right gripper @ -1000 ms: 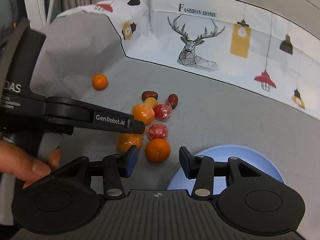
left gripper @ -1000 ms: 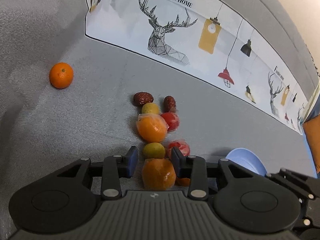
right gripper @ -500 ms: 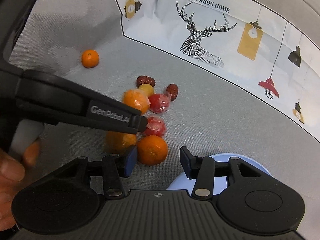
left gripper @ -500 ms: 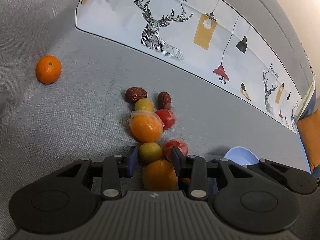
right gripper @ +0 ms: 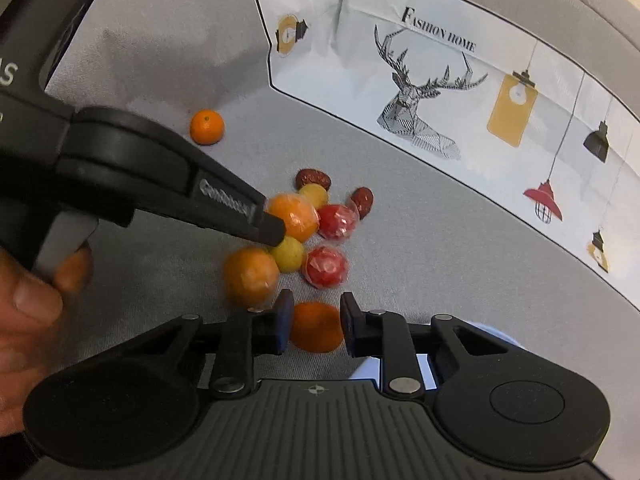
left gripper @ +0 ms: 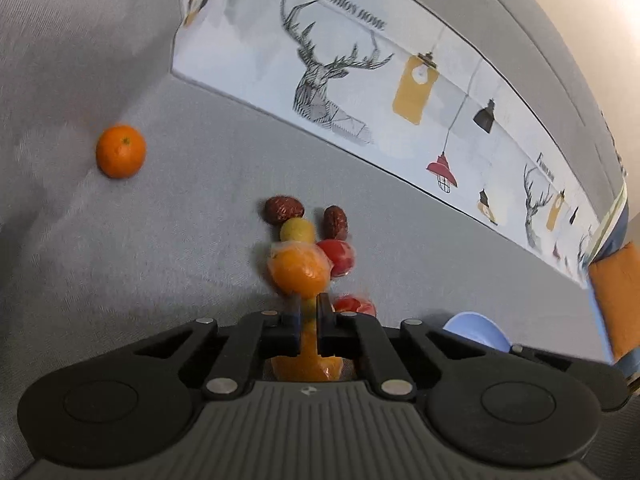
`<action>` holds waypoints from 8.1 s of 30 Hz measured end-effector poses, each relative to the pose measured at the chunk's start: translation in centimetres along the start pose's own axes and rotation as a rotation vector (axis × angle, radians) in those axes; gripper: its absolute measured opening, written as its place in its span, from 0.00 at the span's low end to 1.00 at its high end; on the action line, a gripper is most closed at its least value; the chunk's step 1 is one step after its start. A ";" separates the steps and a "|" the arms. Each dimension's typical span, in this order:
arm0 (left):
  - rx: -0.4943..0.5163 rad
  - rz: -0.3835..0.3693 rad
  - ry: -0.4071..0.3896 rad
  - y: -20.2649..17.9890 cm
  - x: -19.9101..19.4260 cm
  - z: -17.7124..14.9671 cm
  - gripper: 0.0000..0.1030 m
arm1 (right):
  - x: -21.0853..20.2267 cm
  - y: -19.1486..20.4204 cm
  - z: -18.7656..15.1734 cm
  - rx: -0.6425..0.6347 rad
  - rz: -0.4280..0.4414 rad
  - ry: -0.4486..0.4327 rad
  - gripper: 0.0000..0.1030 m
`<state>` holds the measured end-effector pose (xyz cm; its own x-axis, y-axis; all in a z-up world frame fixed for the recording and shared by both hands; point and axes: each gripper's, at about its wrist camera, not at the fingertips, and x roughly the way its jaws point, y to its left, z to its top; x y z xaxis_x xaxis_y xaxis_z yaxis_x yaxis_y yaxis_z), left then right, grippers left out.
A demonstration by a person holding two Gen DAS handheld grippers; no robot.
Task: Organize fruits
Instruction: 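Move the left gripper to the fruit cluster while the right gripper approaches it too, then grasp a small yellow fruit with the left gripper while the right gripper grasps a mandarin, then carry the yellow fruit and the mandarin over the blue plate with both grippers, then open both grippers to drop the yellow fruit and mandarin onto the plate, then move the left gripper to the lone mandarin while the right gripper returns to the cluster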
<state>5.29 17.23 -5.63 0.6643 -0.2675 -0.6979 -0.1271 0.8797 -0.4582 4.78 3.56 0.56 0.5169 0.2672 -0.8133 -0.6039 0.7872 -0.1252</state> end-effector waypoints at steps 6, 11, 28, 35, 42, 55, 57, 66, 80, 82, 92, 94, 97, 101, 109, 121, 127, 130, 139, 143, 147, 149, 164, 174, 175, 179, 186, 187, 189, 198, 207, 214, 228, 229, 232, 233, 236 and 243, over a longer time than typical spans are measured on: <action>-0.036 -0.008 0.032 0.5 0.7 0.0 0.30 | -0.1 -0.7 0.2 0.044 -0.012 -0.001 0.50; 0.016 0.013 0.047 -0.3 1.6 -0.3 0.40 | 0.8 -0.4 0.1 0.032 -0.021 0.035 0.53; 0.142 0.008 -0.007 -2.2 1.5 -0.6 0.23 | 2.1 0.9 -0.3 -0.060 0.026 0.110 0.35; 0.102 0.022 -0.076 -1.5 -0.1 -0.1 0.23 | 0.7 0.1 0.2 0.000 0.070 0.034 0.34; 0.043 0.079 -0.163 -0.4 -1.9 0.5 0.23 | -1.4 -2.0 0.9 0.145 0.162 -0.072 0.34; 0.030 0.119 -0.189 -0.1 -2.8 0.5 0.23 | -2.6 -3.4 0.8 0.181 0.200 -0.147 0.34; 0.056 0.120 -0.200 -0.6 -3.1 0.3 0.23 | -2.9 -3.6 0.7 0.193 0.187 -0.150 0.34; 0.177 0.111 -0.253 -4.2 -5.9 -1.0 0.23 | -6.8 -6.3 0.1 0.223 0.071 -0.137 0.34; 0.320 0.115 -0.206 -11.5 -8.6 -0.8 0.23 | -9.4 -14.1 -5.2 0.579 -0.003 -0.054 0.34; 0.339 0.134 -0.184 -12.3 -8.3 -0.7 0.23 | -9.9 -14.1 -5.2 0.558 -0.025 -0.074 0.34; 0.471 0.139 -0.094 -16.2 -6.2 -2.8 0.23 | -9.8 -15.4 -5.0 0.588 -0.044 -0.086 0.34; 0.491 0.135 -0.079 -16.5 -5.5 -3.3 0.23 | -10.0 -15.4 -5.0 0.575 -0.047 -0.091 0.34; 0.508 0.139 -0.060 -16.5 -4.5 -3.8 0.23 | -9.7 -15.4 -5.3 0.554 -0.066 -0.078 0.34; 0.515 0.113 -0.066 -17.1 -3.9 -3.8 0.23 | -9.3 -16.0 -5.8 0.544 -0.097 -0.058 0.34; 0.565 0.107 -0.025 -18.4 -1.9 -4.2 0.23 | -9.0 -16.9 -6.7 0.520 -0.131 -0.040 0.34; 0.562 0.118 -0.001 -18.2 -1.4 -4.1 0.23 | -8.9 -16.9 -6.8 0.500 -0.133 -0.023 0.35; 0.564 0.115 0.006 -18.1 -1.3 -4.2 0.23 | -8.9 -16.9 -6.9 0.497 -0.131 -0.016 0.35; 0.568 0.112 0.008 -18.2 -1.2 -4.3 0.23 | -8.9 -16.8 -7.0 0.492 -0.131 -0.012 0.35; 0.579 0.102 0.012 -18.2 -1.1 -4.5 0.23 | -8.7 -16.6 -6.9 0.474 -0.127 -0.007 0.35; 0.583 0.095 0.017 -18.3 -1.1 -4.6 0.24 | -8.8 -16.5 -6.9 0.471 -0.125 -0.004 0.35; 0.560 0.061 0.023 -18.2 -1.2 -4.4 0.30 | -8.6 -16.5 -6.9 0.472 -0.126 0.006 0.42; 0.556 0.050 0.020 -18.2 -1.4 -4.5 0.43 | -8.7 -16.5 -6.9 0.472 -0.138 0.002 0.54; 0.560 0.054 0.023 -18.4 -1.4 -4.5 0.43 | -8.5 -16.4 -7.0 0.474 -0.166 0.018 0.55; 0.555 0.052 0.016 -18.2 -1.4 -4.4 0.43 | -8.7 -16.4 -7.0 0.471 -0.179 0.006 0.55; 0.555 0.052 0.016 -18.3 -1.5 -4.4 0.43 | -8.7 -16.4 -7.0 0.470 -0.179 0.006 0.55; 0.554 0.052 0.015 -18.3 -1.5 -4.4 0.43 | -8.7 -16.5 -7.0 0.471 -0.178 0.004 0.55; 0.549 0.069 0.005 -18.1 -1.8 -4.3 0.43 | -8.7 -16.4 -6.8 0.483 -0.173 -0.002 0.55; 0.547 0.073 0.000 -18.1 -1.9 -4.3 0.43 | -8.7 -16.4 -6.7 0.483 -0.170 -0.005 0.55; 0.545 0.081 -0.010 -18.0 -2.1 -4.2 0.43 | -8.8 -16.3 -6.5 0.484 -0.163 -0.010 0.55; 0.529 0.102 -0.084 -17.7 -3.5 -3.7 0.29 | -9.2 -16.4 -5.8 0.531 -0.112 -0.047 0.64; 0.392 0.200 -0.078 -15.3 -3.9 1.8 0.29 | -9.2 -16.5 -4.9 0.576 -0.071 -0.080 0.64; 0.169 0.327 -0.192 -9.8 -3.9 8.8 0.29 | -8.5 -15.1 -3.7 0.564 -0.033 -0.092 0.62; -0.117 0.541 -0.056 -2.5 0.2 9.7 0.52 | -2.2 -9.7 1.2 0.468 0.105 -0.048 0.53; -0.113 0.564 -0.053 -2.4 0.5 9.5 0.55 | -1.6 -9.3 1.5 0.461 0.107 -0.042 0.54; -0.104 0.622 -0.036 -2.0 1.4 9.3 0.60 | 0.3 -8.4 2.2 0.432 0.102 -0.024 0.57; -0.099 0.642 -0.031 -1.9 1.7 9.3 0.63 | 0.9 -8.2 2.5 0.425 0.093 -0.014 0.60; -0.085 0.678 -0.016 -1.4 2.9 9.5 0.68 | 2.7 -8.1 2.9 0.428 0.079 0.019 0.62; -0.050 0.733 0.009 -0.7 5.5 9.9 0.70 | 6.1 -7.2 3.6 0.394 0.063 0.091 0.67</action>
<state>16.29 19.07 -3.72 0.3896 0.3795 -0.8392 -0.5702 0.8149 0.1038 14.49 1.47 -1.51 0.4199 0.2851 -0.8616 -0.3448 0.9283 0.1392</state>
